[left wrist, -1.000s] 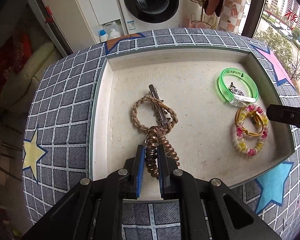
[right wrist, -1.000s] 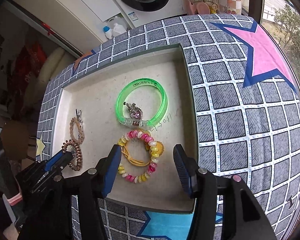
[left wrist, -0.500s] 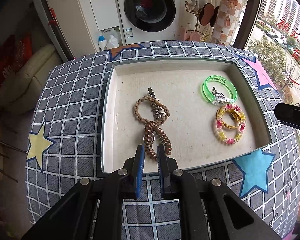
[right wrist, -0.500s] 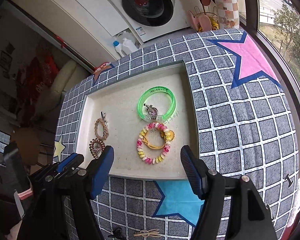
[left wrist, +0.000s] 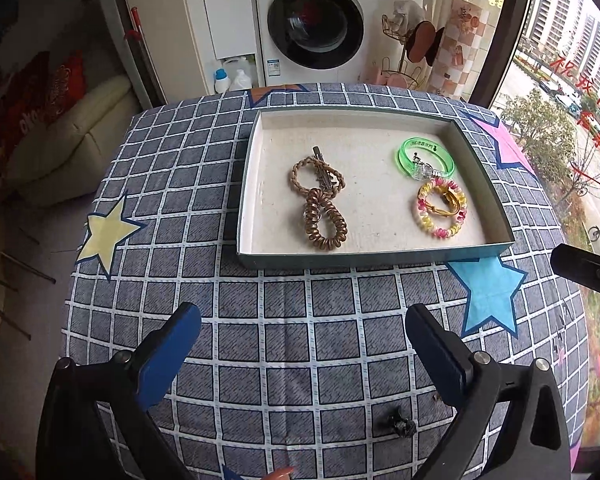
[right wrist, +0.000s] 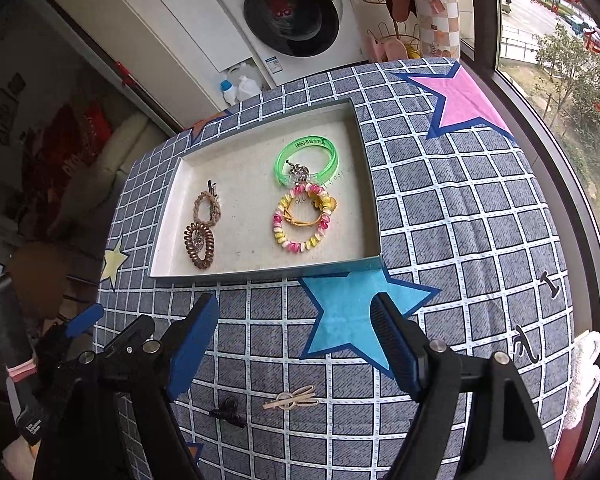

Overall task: Organize jewelry
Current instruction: 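Withdraw both tools and move them toward the black claw clip and tan bow clip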

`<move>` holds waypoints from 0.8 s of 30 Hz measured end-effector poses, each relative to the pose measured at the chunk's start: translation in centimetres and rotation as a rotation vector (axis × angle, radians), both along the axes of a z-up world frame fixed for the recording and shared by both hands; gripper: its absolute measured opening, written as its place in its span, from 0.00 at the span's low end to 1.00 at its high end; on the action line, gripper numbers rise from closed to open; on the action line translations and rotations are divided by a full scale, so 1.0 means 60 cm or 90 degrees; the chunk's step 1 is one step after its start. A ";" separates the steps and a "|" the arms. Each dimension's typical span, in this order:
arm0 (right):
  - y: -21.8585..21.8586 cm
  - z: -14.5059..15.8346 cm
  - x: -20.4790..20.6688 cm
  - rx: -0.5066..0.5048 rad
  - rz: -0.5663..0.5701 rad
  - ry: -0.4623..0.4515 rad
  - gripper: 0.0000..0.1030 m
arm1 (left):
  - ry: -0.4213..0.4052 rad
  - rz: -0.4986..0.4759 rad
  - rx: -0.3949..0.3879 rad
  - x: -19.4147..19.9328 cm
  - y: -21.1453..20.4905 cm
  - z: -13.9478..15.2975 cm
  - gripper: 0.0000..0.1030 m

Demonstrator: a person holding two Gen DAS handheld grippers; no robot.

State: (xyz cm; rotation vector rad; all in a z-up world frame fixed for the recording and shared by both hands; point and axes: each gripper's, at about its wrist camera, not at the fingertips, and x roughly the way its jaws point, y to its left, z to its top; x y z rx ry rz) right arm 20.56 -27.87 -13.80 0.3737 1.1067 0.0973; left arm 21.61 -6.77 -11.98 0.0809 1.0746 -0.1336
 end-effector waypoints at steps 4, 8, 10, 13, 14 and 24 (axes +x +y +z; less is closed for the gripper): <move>0.006 0.004 -0.035 -0.022 -0.012 -0.005 0.82 | -0.007 0.002 0.008 -0.030 0.008 0.005 1.00; 0.006 0.003 -0.062 -0.025 -0.025 -0.002 0.83 | 0.000 0.004 0.011 -0.054 0.018 0.000 1.00; 0.005 0.002 -0.075 -0.025 -0.033 -0.003 0.84 | 0.007 0.002 0.011 -0.065 0.021 -0.005 1.00; 0.004 0.001 -0.092 -0.028 -0.043 -0.005 0.84 | 0.017 -0.003 0.015 -0.081 0.022 -0.015 1.00; 0.005 0.001 -0.098 -0.030 -0.045 -0.005 0.84 | 0.021 -0.005 0.016 -0.086 0.021 -0.018 1.00; 0.005 -0.026 -0.149 -0.058 -0.050 0.027 0.84 | 0.070 -0.018 -0.016 -0.123 0.011 -0.050 1.00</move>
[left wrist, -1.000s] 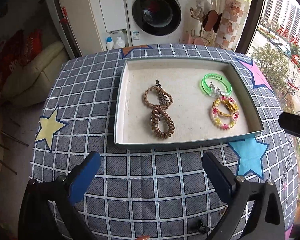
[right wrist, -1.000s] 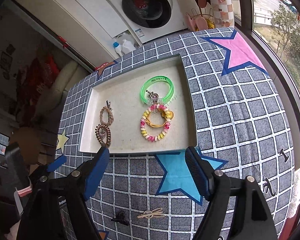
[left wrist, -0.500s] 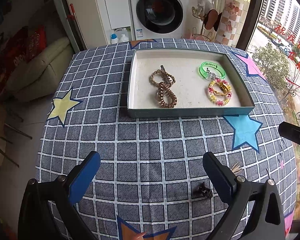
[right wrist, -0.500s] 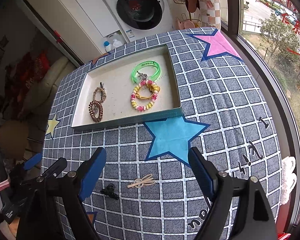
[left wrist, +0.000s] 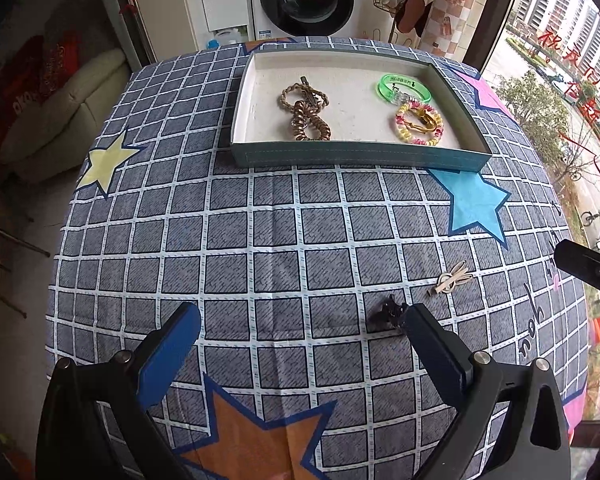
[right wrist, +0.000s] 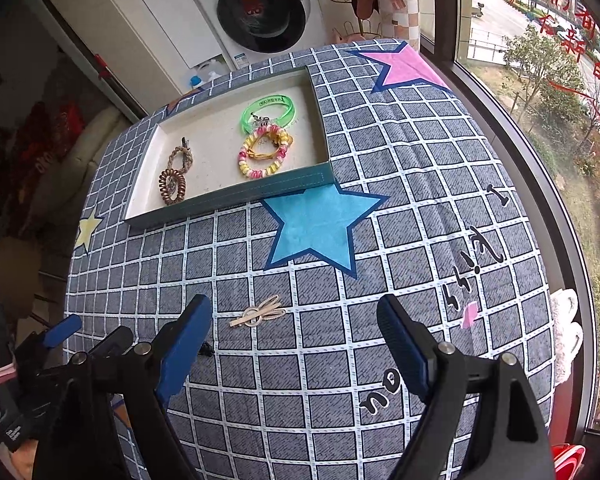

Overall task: Organize jewelry
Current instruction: 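Withdraw both tools and move them toward the black claw clip and tan bow clip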

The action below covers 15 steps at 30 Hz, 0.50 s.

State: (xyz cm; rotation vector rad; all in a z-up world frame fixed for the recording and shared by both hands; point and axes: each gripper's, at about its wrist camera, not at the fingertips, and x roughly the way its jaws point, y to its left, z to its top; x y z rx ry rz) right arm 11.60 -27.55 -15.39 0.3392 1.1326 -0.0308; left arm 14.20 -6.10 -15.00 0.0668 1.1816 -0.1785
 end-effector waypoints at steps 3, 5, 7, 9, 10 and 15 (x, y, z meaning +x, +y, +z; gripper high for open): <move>-0.003 -0.018 -0.013 0.009 -0.002 0.034 0.84 | 0.015 -0.006 -0.012 -0.006 -0.006 -0.012 1.00; -0.003 -0.029 -0.020 0.010 0.004 0.055 0.84 | 0.027 -0.016 -0.020 -0.010 -0.012 -0.020 1.00; -0.004 -0.040 -0.025 0.008 0.007 0.073 0.84 | 0.033 -0.018 -0.025 -0.012 -0.019 -0.027 1.00; -0.005 -0.050 -0.029 0.009 0.006 0.088 0.84 | 0.039 -0.020 -0.033 -0.013 -0.026 -0.034 1.00; -0.007 -0.054 -0.030 0.011 0.002 0.093 0.84 | 0.040 -0.020 -0.035 -0.013 -0.031 -0.038 1.00; -0.017 -0.068 -0.031 0.021 -0.010 0.111 0.84 | 0.046 -0.023 -0.035 -0.008 -0.055 -0.056 1.00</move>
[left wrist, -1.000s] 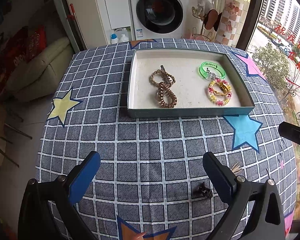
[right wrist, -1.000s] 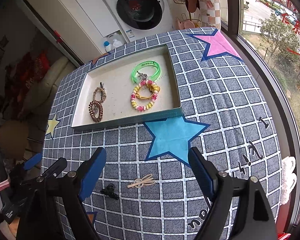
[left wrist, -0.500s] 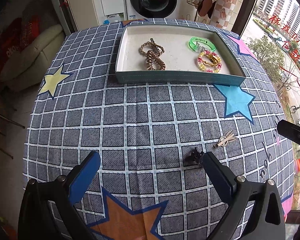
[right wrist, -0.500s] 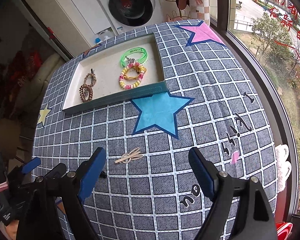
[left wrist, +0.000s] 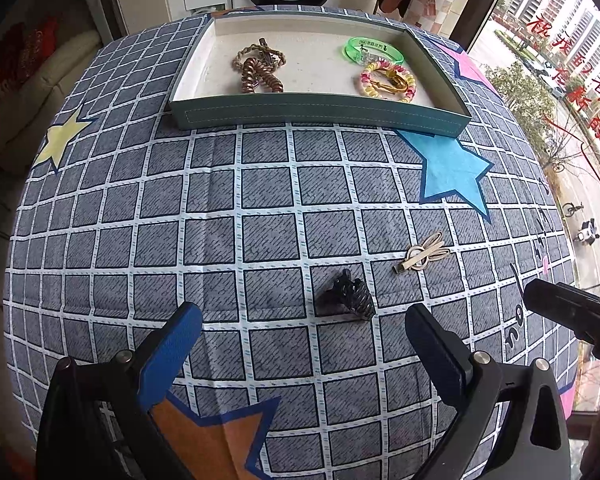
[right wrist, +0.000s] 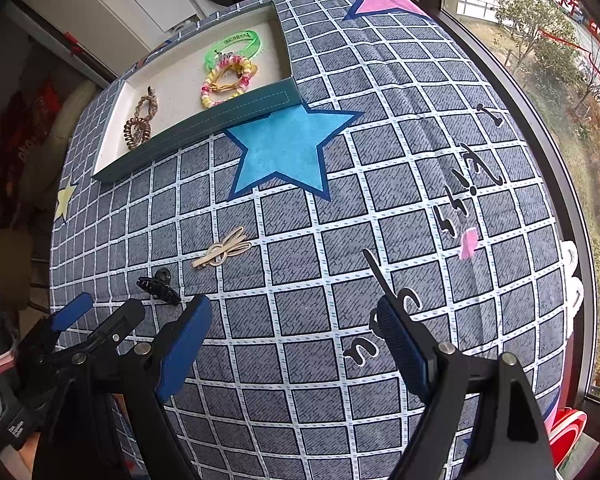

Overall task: Organize jewelry
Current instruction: 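Withdraw both tools and move them toward the black claw clip and tan bow clip, then grasp the black claw clip with the left tool while the right tool grasps the tan bow clip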

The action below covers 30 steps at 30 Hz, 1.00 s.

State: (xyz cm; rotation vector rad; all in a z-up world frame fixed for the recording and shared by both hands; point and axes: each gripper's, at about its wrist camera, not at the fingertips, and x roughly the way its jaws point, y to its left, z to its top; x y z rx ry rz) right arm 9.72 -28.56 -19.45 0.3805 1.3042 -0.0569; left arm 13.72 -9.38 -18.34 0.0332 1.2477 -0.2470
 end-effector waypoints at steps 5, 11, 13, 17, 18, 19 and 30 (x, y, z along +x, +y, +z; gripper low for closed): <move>-0.003 -0.008 0.003 -0.009 0.011 0.007 0.84 | 0.010 0.002 0.012 0.011 -0.020 -0.020 0.96; -0.006 -0.017 0.007 -0.014 0.019 0.014 0.84 | 0.018 0.003 0.016 0.019 -0.027 -0.035 0.82; -0.007 -0.020 0.010 -0.008 0.019 0.017 0.84 | 0.018 0.000 0.019 0.020 -0.028 -0.039 0.73; -0.003 -0.025 0.015 0.002 0.014 0.021 0.84 | 0.016 -0.009 0.025 0.020 -0.031 -0.045 0.61; -0.001 -0.026 0.016 0.005 0.013 0.023 0.84 | 0.010 -0.011 0.029 0.020 -0.032 -0.044 0.57; 0.002 -0.027 0.018 0.007 0.012 0.024 0.84 | 0.004 -0.014 0.035 0.019 -0.032 -0.043 0.49; 0.056 -0.051 0.059 0.032 -0.030 0.039 0.84 | -0.011 0.000 0.023 0.011 0.017 -0.035 0.41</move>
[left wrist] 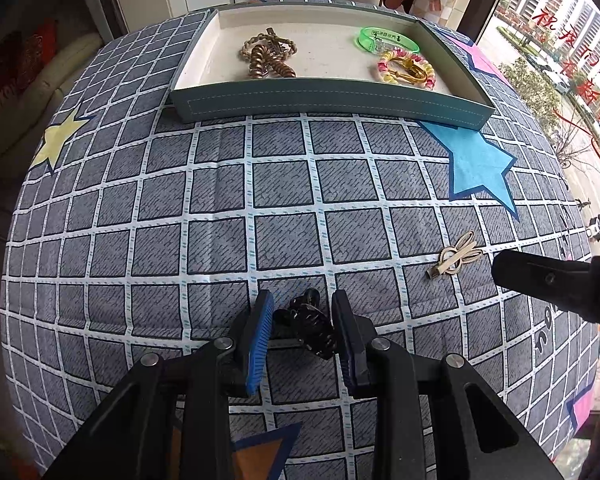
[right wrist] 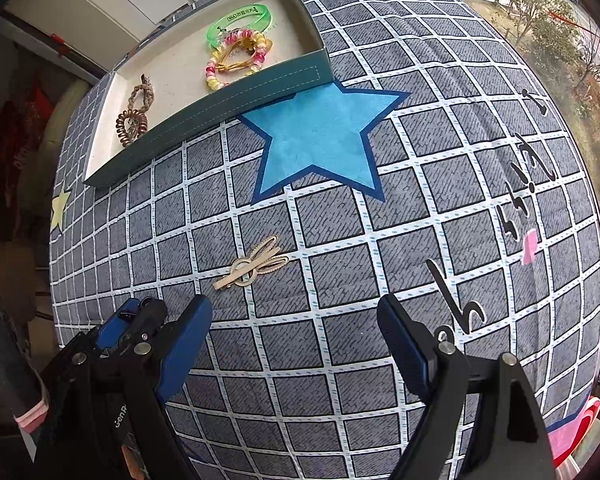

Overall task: Organize jewelry
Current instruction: 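Grasp the black claw clip with the left tool while the right tool grasps the tan bow clip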

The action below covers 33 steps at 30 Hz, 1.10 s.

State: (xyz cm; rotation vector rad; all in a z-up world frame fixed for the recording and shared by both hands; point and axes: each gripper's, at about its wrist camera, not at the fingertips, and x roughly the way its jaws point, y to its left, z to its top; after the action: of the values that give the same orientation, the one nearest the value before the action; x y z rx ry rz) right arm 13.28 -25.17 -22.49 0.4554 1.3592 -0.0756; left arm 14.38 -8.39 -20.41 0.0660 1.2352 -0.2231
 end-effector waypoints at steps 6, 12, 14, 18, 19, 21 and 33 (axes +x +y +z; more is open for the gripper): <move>0.043 -0.021 0.024 -0.016 -0.028 0.010 0.84 | -0.007 0.013 0.009 -0.004 0.029 0.006 0.41; 0.087 -0.031 0.043 -0.100 -0.011 0.011 0.70 | -0.006 0.026 0.007 -0.002 0.055 0.008 0.41; 0.104 -0.031 0.048 -0.134 0.016 0.009 0.51 | -0.005 0.026 0.006 -0.003 0.058 0.009 0.41; 0.113 -0.030 0.045 -0.169 0.056 0.011 0.23 | -0.006 0.019 0.003 -0.004 0.057 0.008 0.42; 0.112 -0.030 0.043 -0.172 0.064 0.010 0.14 | -0.007 0.017 0.002 -0.003 0.055 0.009 0.42; 0.100 -0.030 0.029 -0.168 0.079 0.007 0.09 | -0.008 0.014 -0.001 -0.003 0.055 0.010 0.42; 0.001 -0.004 -0.008 -0.034 0.046 -0.031 0.09 | -0.021 -0.008 -0.010 0.011 0.049 0.030 0.42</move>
State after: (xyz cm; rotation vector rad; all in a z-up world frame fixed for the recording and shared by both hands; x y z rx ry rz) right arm 12.77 -25.10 -22.74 0.3609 1.3205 -0.0414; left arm 15.07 -5.43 -18.61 0.0639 1.2006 -0.2413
